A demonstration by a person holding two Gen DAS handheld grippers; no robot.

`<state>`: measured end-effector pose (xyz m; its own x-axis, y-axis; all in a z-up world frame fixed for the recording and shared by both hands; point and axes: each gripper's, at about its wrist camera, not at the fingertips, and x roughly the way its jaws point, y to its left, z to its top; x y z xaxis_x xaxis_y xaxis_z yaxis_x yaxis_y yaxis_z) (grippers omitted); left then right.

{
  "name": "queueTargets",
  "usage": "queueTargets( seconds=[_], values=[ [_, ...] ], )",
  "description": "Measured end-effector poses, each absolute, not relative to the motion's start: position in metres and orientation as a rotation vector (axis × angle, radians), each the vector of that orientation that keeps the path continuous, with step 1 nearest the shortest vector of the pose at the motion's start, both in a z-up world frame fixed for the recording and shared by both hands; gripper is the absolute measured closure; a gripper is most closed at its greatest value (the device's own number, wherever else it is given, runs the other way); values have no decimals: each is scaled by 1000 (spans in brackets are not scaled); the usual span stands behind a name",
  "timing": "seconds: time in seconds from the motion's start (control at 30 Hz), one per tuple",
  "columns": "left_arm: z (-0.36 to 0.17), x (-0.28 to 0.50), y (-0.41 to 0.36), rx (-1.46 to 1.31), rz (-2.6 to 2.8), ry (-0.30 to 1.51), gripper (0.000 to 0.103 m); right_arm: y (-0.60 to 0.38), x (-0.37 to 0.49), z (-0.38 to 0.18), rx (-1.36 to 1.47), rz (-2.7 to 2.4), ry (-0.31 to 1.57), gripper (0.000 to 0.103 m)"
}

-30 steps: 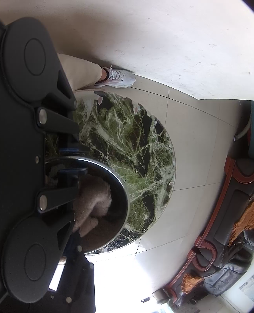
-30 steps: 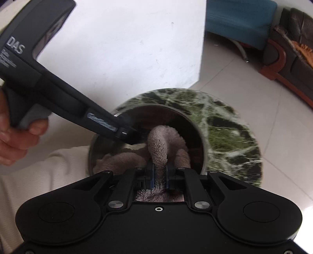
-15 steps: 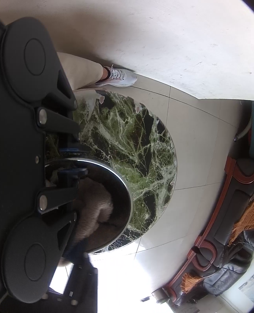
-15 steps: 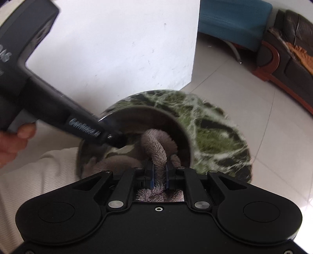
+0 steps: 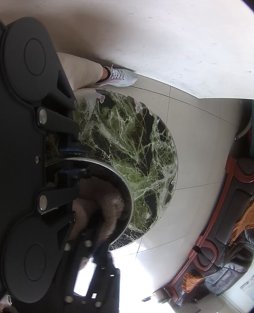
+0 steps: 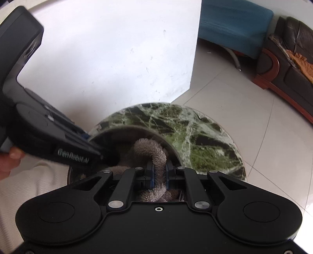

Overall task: Clean bowl
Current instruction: 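Wipe the pink towel along the bowl wall with the right gripper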

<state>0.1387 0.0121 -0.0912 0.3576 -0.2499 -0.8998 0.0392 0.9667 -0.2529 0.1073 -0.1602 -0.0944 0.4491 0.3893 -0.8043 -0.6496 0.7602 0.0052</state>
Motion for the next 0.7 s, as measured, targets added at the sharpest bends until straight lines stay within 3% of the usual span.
queueTargets(
  seconds=[0.7],
  values=[
    [-92, 139, 11, -200, -189, 1195, 87, -158, 96, -100, -347, 671, 892, 93]
  ],
)
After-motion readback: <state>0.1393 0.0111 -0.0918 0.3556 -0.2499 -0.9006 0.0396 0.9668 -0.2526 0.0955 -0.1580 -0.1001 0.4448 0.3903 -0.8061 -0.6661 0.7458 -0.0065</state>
